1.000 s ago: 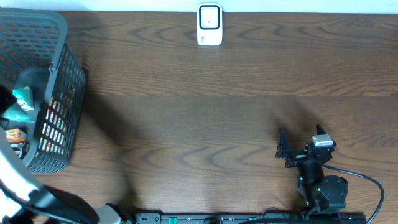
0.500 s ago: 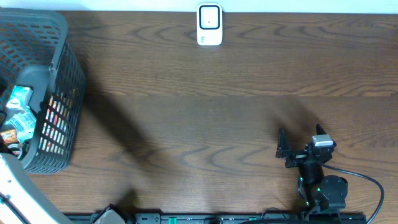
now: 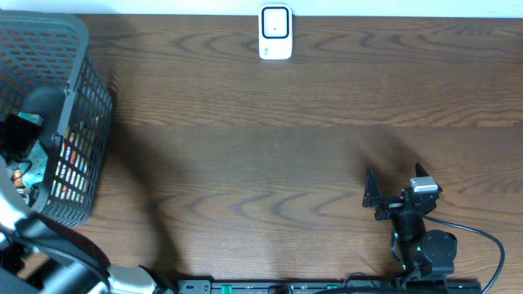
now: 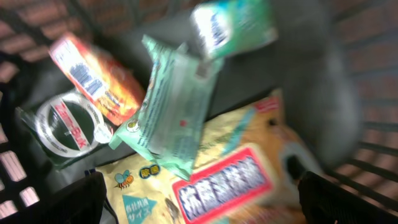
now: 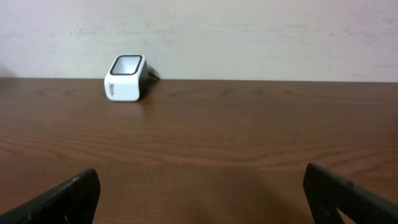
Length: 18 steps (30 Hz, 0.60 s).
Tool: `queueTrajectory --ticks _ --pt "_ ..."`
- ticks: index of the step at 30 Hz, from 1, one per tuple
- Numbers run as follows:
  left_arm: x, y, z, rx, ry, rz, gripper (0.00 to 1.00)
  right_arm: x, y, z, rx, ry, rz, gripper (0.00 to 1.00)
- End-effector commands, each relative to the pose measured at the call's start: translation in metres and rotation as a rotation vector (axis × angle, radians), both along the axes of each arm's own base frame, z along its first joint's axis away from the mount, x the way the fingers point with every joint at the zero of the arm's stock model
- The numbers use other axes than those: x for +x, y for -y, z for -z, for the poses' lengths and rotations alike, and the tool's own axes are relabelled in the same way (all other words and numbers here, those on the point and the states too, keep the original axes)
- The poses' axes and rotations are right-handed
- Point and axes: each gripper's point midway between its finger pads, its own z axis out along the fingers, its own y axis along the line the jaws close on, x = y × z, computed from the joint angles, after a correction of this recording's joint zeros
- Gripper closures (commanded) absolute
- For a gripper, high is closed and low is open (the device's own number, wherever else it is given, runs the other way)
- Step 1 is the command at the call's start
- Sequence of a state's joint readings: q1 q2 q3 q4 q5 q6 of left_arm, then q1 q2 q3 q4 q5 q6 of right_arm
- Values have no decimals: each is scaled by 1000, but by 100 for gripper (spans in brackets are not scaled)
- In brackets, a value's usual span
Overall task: Scan the item barcode
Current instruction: 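Lower the left gripper into the basket and grasp the green wipes pack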
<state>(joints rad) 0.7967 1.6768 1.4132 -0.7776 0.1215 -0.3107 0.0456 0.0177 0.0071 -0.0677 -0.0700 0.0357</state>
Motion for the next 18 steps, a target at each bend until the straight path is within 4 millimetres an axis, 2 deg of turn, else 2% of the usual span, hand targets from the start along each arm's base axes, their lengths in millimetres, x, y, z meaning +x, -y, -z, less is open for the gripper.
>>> queueTrajectory --ticks 1,5,9,13,18 --pt "-5 -4 39 -70 -86 -65 2 0 -1 1 -15 0 -1 1" --pt "-7 9 80 -199 -153 -59 2 0 -1 1 -15 0 -1 1" --pt "-10 12 98 -241 -190 -78 2 0 -1 1 -15 0 -1 1" --pt "-3 5 105 -238 -162 -132 2 0 -1 1 -15 0 -1 1" --pt "17 -20 98 -136 -75 -135 2 0 -1 1 -15 0 -1 1"
